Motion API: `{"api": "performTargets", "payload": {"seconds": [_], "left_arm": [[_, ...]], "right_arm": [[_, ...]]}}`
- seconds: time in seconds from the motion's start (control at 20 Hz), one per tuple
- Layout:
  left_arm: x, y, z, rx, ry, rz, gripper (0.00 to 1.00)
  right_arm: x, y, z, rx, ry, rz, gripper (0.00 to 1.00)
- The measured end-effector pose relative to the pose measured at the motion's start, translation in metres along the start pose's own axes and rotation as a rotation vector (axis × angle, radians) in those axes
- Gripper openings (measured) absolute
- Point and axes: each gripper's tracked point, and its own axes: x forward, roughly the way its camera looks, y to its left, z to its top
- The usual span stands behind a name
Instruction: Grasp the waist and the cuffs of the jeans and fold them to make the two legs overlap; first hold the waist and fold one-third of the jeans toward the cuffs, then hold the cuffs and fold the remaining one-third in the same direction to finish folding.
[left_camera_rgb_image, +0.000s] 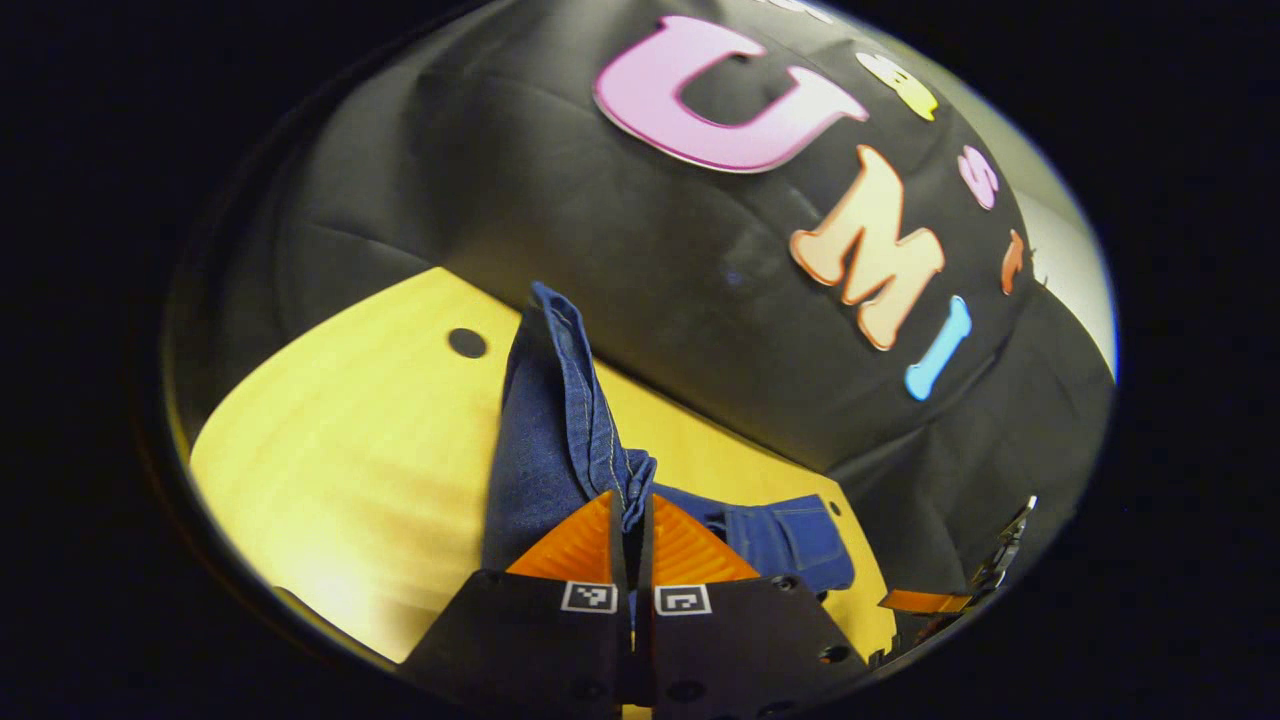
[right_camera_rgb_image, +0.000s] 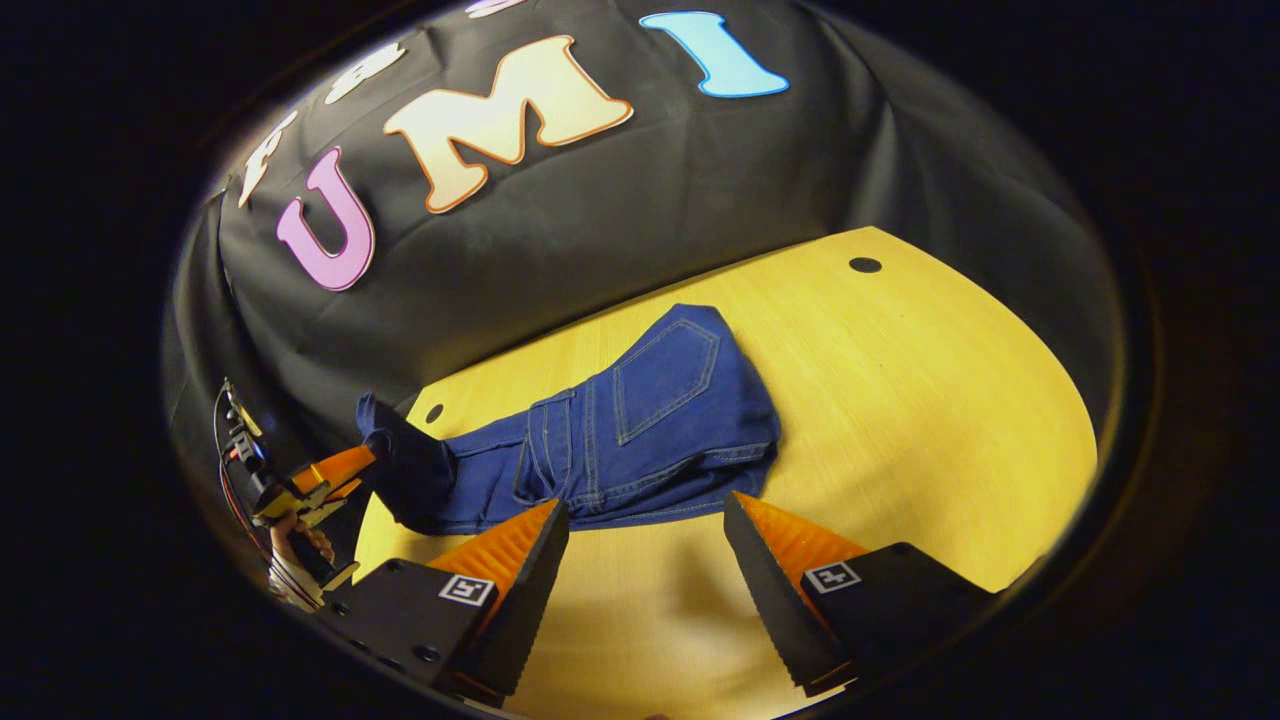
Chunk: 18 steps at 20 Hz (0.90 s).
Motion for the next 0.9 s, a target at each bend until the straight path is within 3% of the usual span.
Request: {"api": "performTargets", "payload": {"seconds": [0.5, 0.8, 0.9], "left_arm": [[0.113, -0.182, -0.035, 0.011, 0.011, -0.132, 0.0], [0.145, -0.266, -0.079, 0.126, 0.055, -0.18, 0.0], [0.147, -0.279, -0.11, 0.229, 0.065, -0.174, 0.0]], "right_arm": [[-0.015, -0.11, 0.052, 0.028, -0.011, 0.032, 0.96], [-0.016, -0.15, 0.064, 0.037, -0.004, 0.057, 0.96], [-0.016, -0.153, 0.062, 0.043, 0.014, 0.079, 0.96]]}}
